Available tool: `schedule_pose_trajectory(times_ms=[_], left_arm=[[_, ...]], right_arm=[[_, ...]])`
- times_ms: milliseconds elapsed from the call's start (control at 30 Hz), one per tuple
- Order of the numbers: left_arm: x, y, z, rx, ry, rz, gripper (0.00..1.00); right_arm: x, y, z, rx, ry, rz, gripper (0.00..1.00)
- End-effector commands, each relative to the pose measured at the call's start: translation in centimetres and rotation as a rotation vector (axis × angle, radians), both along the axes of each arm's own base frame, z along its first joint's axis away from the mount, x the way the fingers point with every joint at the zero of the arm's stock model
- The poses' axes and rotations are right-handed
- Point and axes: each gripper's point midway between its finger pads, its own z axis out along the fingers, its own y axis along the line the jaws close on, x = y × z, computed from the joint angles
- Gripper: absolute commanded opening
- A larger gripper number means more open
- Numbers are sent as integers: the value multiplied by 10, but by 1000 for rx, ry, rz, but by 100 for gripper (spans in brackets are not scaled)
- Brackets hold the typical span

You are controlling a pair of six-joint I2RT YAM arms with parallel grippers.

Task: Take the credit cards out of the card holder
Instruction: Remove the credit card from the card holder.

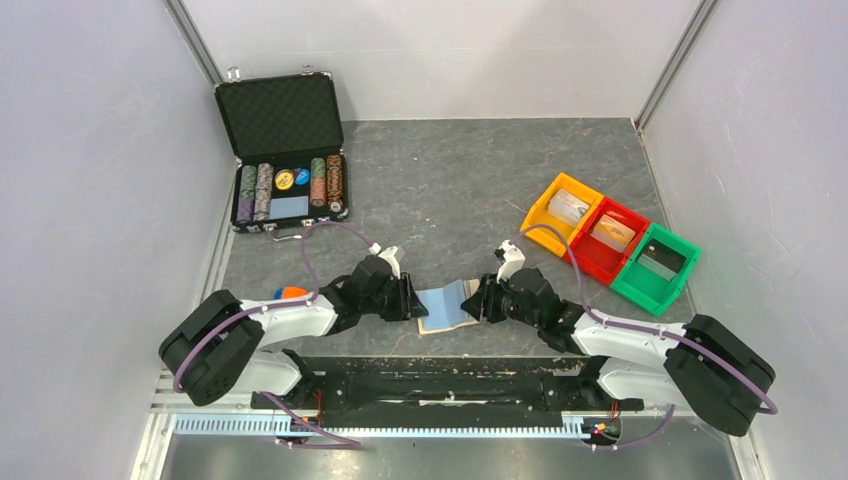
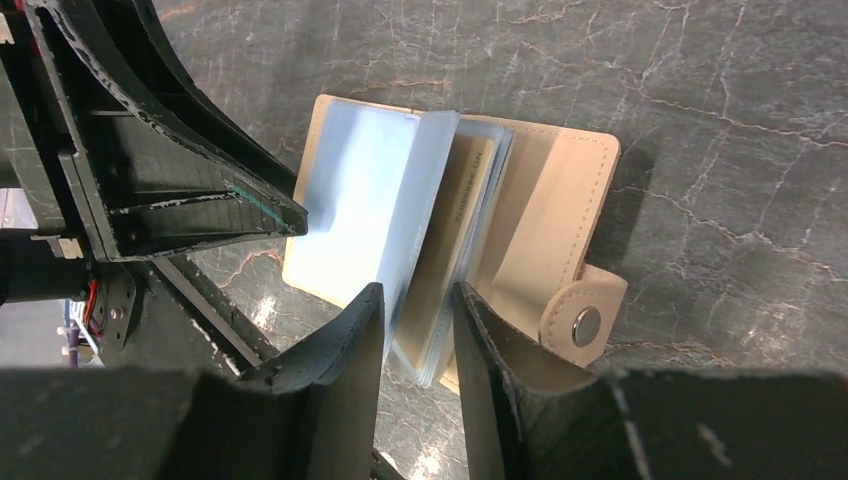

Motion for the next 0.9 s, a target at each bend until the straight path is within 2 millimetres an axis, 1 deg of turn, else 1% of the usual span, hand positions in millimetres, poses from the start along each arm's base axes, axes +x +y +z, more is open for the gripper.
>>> schedule_pose_trajectory(times_ms=[0, 200, 367, 467, 500, 700, 867], left_arm=[[-13, -2, 0, -30, 59, -10, 41], [-13, -3, 1, -32, 55, -9, 42], [-13, -3, 1, -33, 54, -10, 42], [-12, -4, 2, -35, 54, -11, 42], [-12, -4, 2, -35, 53, -12, 42], [-12, -4, 3, -35, 50, -13, 42], [-12, -4, 3, -36, 49, -13, 42]], right_arm=[[-1, 17, 22, 75, -28, 52, 35], [-1, 20, 23, 81, -26, 65, 39], [-2, 23, 25, 91, -28, 79, 44], [-1, 23, 26, 90, -34, 83, 52], [-1, 23, 27, 88, -37, 84, 53], [1, 23, 28, 77, -45, 84, 54], [4, 18, 24, 29, -46, 74, 58]])
